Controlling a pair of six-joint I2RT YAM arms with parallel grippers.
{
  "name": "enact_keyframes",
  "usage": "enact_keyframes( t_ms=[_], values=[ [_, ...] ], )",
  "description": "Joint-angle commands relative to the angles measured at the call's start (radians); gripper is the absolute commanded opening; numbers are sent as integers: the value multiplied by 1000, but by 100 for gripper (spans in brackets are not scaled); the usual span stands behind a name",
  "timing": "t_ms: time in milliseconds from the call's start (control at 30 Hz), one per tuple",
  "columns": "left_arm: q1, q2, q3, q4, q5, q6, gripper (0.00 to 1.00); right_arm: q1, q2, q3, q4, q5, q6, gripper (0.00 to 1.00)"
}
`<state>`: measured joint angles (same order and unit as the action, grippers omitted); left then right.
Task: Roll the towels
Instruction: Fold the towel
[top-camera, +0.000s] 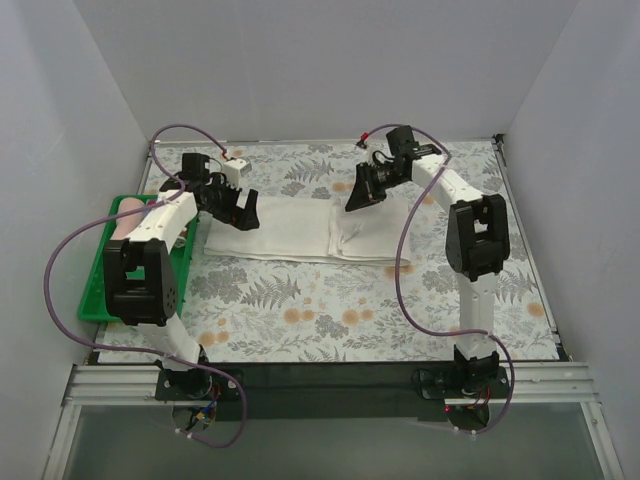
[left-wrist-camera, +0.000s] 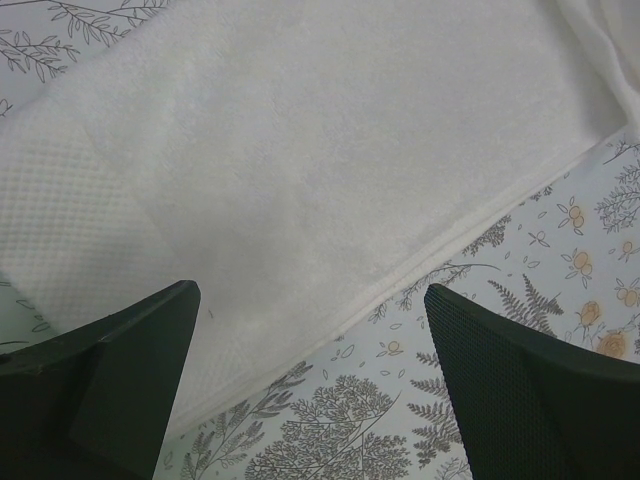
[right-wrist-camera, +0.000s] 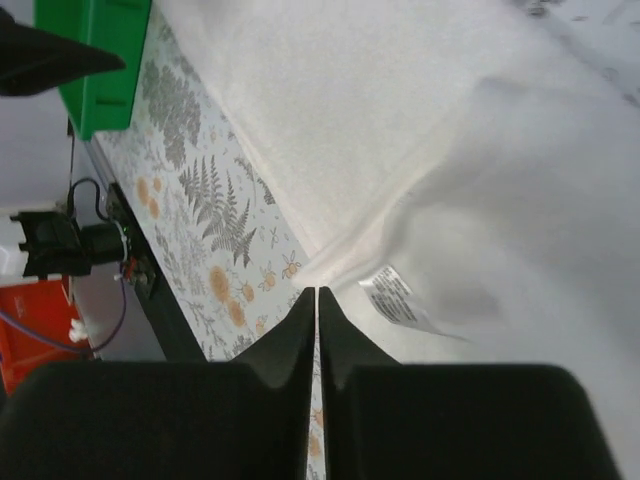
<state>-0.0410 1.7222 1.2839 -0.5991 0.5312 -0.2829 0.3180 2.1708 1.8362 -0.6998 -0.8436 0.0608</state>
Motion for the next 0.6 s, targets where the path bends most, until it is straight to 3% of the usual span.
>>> enact_keyframes(
  t_ms=[0, 233, 567],
  values=[
    [6, -61, -20, 18, 15, 10, 91, -77, -72, -20, 6, 97, -56, 5],
    [6, -64, -35, 38, 0, 8, 91, -50, 0, 4, 8, 163, -93, 1],
    [6, -70, -86, 28, -53, 24, 95, 27, 247, 218, 48, 178, -7, 10]
  ],
)
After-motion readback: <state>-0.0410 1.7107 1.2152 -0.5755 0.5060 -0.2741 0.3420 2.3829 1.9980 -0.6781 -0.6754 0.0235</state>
